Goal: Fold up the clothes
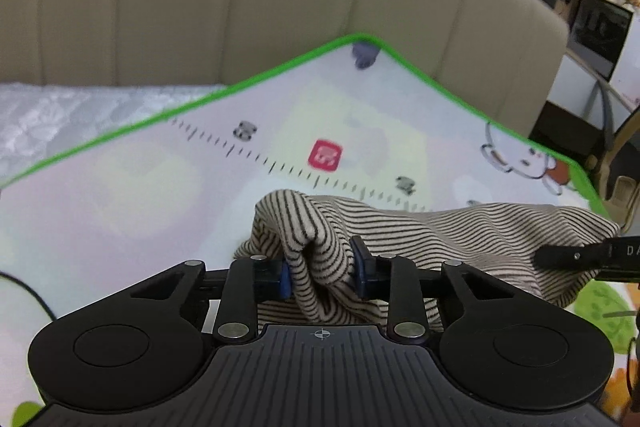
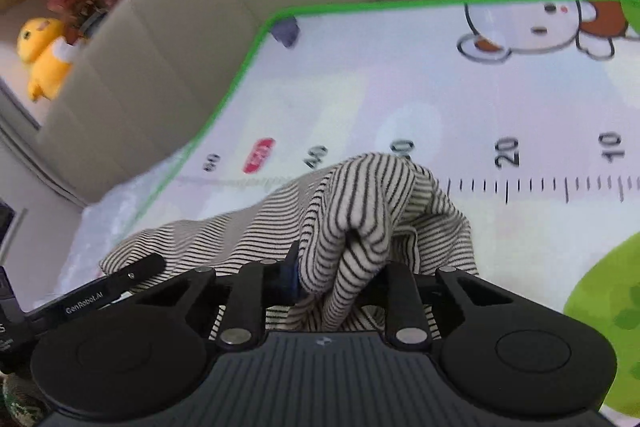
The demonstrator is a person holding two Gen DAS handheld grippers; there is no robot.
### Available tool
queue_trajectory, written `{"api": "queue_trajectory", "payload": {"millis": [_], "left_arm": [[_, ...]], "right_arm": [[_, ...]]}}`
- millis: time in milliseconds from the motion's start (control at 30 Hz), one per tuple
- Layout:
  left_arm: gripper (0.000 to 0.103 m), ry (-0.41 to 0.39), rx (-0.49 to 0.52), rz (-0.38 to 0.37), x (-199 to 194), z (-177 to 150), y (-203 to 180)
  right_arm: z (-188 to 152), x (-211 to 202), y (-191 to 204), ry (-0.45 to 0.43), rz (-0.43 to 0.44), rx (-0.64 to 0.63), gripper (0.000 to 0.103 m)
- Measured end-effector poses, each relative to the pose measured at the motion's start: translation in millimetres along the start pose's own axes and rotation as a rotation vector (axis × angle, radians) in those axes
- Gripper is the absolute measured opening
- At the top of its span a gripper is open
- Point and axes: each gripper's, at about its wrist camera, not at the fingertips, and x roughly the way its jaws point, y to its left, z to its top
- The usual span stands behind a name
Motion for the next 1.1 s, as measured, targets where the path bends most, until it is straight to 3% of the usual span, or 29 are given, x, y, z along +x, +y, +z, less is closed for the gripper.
{"api": "queue_trajectory", "payload": {"millis": [133,333,600,700,833,900,1000,1067,1100], "left_arm": [[0.030,-0.002,0.028,-0.018,-37,1,-11],[0.031,0.077,0.078,-0.006,-68,-20,-21],[0.033,0.279,0.115,0.021,-63,-69,-32],[0.038,0.299,0.105,0.046,-64,-66,-30],[0.047,0.218,0.088,0.086,-85,-50,-28],[0.060,0.196,0.052,0.066,-95,-42,-28],[0.062,0.263,-0.034,-0.027,-93,-42,-28],[0.062,0.356,-0.089,-0.080,-80,-51,-30],[0.062,0.406,-0.118,-0.100,-73,-59,-31]], "right_arm": [[0,-33,5,-0.017,0.046,-0.016,0.021],[-25,-64,2,0.018,0.090,-0.038,0.021],[-71,-49,-25,0.150,0.012,-0.021,0.023],[-77,-39,-37,0.218,-0.025,0.029,0.029],[-70,-51,-33,0.146,-0.036,0.005,0.041],[-68,-61,-31,0.068,-0.061,-0.010,0.043],[-66,-77,-18,-0.077,-0.139,-0.090,0.043],[-65,-87,-4,-0.161,-0.156,-0.182,0.042],[-63,-86,3,-0.163,-0.135,-0.216,0.041]]}}
